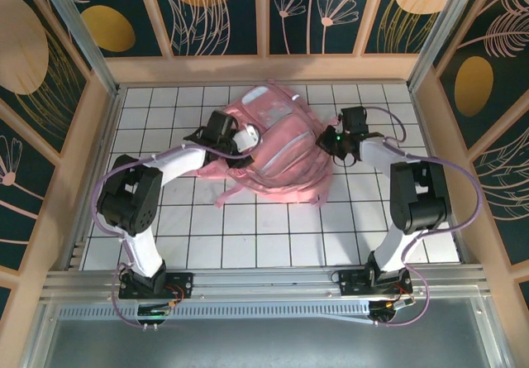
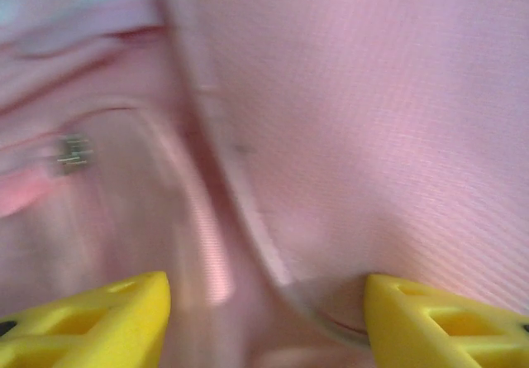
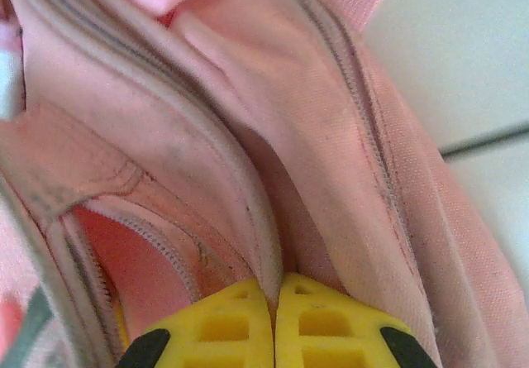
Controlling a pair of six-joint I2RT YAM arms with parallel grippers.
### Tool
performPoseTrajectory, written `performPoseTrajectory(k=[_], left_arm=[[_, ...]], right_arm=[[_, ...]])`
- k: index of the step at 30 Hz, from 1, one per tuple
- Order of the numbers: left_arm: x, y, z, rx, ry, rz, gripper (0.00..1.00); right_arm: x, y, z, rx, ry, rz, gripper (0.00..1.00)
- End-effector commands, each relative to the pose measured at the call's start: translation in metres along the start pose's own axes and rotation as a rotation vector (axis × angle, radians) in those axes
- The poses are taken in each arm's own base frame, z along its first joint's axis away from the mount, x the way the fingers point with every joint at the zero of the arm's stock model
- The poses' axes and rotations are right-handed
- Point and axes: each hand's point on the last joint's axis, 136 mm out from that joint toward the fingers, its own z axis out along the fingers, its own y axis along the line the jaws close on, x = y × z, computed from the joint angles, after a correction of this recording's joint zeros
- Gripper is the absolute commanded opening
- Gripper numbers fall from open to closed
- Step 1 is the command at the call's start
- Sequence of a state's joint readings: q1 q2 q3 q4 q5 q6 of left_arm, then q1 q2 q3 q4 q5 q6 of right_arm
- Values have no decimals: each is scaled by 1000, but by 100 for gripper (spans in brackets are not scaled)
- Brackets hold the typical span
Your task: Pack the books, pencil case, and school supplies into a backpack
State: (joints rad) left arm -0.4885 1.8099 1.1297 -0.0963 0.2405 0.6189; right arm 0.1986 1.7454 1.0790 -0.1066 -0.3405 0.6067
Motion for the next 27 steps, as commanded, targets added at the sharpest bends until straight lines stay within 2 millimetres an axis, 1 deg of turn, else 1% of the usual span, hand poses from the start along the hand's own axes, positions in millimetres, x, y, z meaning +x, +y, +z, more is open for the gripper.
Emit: performPoseTrajectory(k=[1,3,4,5,7,9,10,11,12,13,14,15,16,17,19,21,22,23,24,26,27], left_arm=[[6,-46,-23,129,-10,-107,59],[7,-69,-36,171,-28,-112,60],[7,-81,-42,201,-40,-106,61],[3,-89,-49,224,-56,-92,61],[-6,-96,-60,251,-84,-71,62],[-20,-101,-73,291,-120,-16,62],[-27,-103,-80,305,-134,36,63],[-36,-95,-87,278,-138,95,64],[-39,-85,-91,232,-128,156,66],[-42,-71,-95,161,-112,250,67],[-40,-58,-95,79,-90,355,68],[-36,-45,-92,1,-66,455,68],[-35,-28,-86,-97,-39,548,68],[-38,-10,-80,-184,-25,599,67],[-44,12,-65,-257,0,650,67],[-38,13,-44,-210,46,729,67],[-38,12,-35,-181,52,753,66],[-41,11,-32,-169,40,768,66],[-37,8,-21,-149,42,776,66],[-39,3,-16,-120,15,819,66],[-39,4,-14,-122,17,824,66]], right_arm=[[-44,31,7,-122,-102,-124,3],[-51,39,12,-193,-106,-153,6],[-55,41,14,-218,-107,-164,9],[-60,44,15,-239,-113,-178,13],[-69,46,15,-265,-121,-178,17],[-76,48,8,-304,-127,-167,23],[-79,46,3,-300,-133,-150,26],[-83,40,-4,-275,-143,-130,29],[-85,36,-11,-249,-152,-119,31],[-84,32,-21,-221,-161,-110,33],[-82,29,-30,-200,-165,-107,35],[-79,30,-40,-193,-170,-114,37],[-73,29,-50,-185,-168,-122,39],[-67,28,-59,-173,-172,-131,41],[-55,26,-75,-161,-177,-139,43],[-44,25,-91,-156,-189,-149,44],[-39,25,-99,-153,-194,-156,45],[-36,26,-108,-149,-203,-167,46],[-33,25,-113,-143,-207,-174,47],[-30,24,-126,-124,-224,-191,49],[-29,24,-130,-119,-229,-199,49]])
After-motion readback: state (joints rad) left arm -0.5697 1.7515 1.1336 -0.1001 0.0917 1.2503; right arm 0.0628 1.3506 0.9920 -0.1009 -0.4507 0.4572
